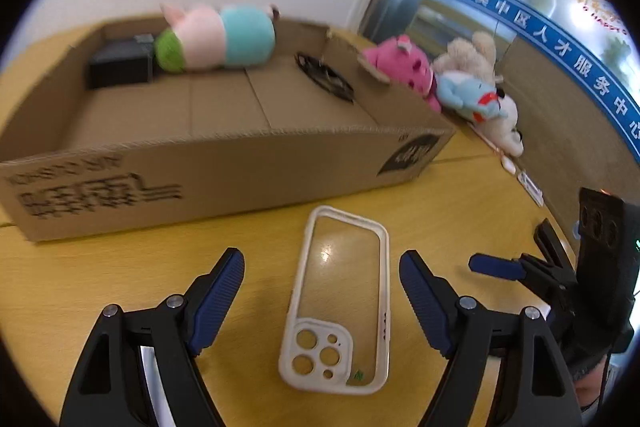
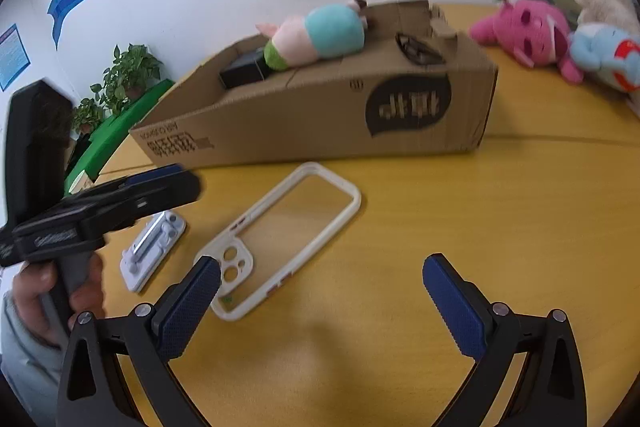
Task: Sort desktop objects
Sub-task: 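Close the left tool on the white phone case rim and lift it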
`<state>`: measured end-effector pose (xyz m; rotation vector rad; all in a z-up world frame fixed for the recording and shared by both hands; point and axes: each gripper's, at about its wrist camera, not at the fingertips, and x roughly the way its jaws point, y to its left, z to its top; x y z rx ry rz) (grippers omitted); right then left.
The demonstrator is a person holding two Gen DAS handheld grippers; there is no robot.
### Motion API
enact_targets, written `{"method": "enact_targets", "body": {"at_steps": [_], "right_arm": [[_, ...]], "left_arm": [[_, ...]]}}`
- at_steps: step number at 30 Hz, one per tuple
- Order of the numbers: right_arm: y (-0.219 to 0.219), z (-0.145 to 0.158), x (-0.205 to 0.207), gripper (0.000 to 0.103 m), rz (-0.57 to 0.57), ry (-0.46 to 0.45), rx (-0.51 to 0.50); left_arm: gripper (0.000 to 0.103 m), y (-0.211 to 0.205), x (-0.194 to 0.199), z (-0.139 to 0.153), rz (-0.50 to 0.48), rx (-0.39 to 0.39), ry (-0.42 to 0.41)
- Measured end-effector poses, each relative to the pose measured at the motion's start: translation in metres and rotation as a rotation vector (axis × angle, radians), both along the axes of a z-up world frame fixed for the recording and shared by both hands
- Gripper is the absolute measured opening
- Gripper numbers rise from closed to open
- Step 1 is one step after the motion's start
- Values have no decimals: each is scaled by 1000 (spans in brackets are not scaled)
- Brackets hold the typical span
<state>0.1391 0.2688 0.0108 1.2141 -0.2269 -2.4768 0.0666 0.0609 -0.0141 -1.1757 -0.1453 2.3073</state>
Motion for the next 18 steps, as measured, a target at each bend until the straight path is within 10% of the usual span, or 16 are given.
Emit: {"method": "enact_targets", "body": {"at_steps": [6,8,12,18], "right_arm": [[-4,-16,3,103,18,-60,-40],[-8,-19,1,103,15,-64,-37],[-21,-24,-8,100,21,-68,-18],[-45,-25,-17,70,49,-38,98]], "left_arm": [[67,18,-16,-28,-13,-66,-105],[40,18,-13,-31,-19,-62,-133],[20,9,-5,-33,24,-70,-144],[8,-3,3,-36,61,-76,-145]]}}
